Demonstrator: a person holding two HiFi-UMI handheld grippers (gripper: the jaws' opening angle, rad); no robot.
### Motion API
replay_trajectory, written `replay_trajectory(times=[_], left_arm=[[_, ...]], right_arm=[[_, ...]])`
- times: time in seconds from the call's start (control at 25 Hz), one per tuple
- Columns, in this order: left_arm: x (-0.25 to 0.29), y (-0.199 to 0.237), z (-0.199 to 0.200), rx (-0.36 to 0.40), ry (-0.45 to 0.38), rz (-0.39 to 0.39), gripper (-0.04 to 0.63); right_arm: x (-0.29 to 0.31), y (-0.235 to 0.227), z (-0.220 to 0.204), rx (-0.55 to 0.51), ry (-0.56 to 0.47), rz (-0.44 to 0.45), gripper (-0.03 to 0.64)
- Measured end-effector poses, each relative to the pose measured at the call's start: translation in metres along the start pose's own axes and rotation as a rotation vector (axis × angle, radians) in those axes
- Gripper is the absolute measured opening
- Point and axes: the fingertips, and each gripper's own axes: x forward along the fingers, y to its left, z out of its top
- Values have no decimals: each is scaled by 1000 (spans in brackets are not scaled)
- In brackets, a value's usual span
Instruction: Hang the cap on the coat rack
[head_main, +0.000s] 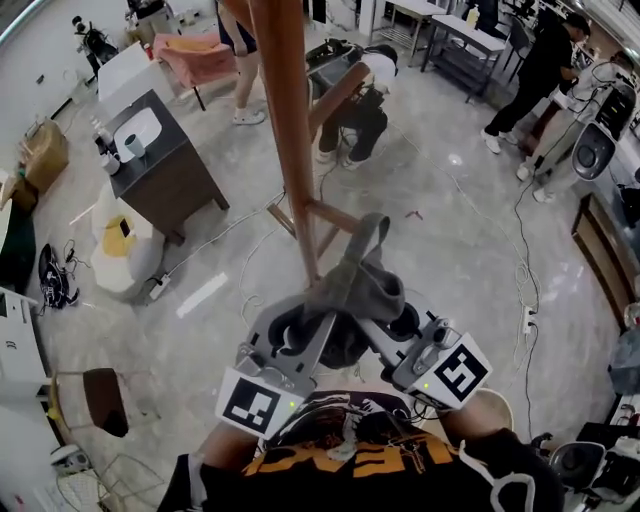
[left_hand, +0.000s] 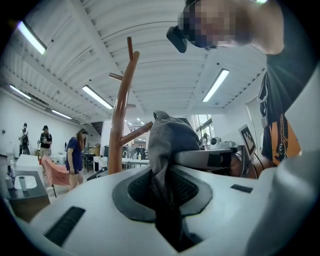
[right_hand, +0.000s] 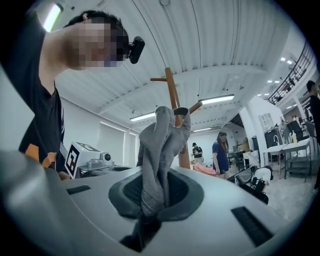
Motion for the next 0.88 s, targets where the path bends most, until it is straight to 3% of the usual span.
replay_trajectory(times=[0.48, 0.88], left_arm=[[11, 26, -17, 34, -1, 50, 77], [9, 54, -38, 46, -5, 71, 77]], right_arm=[[23, -18, -25, -23, 27, 71, 38], [48, -27, -59, -11, 107, 57, 38]])
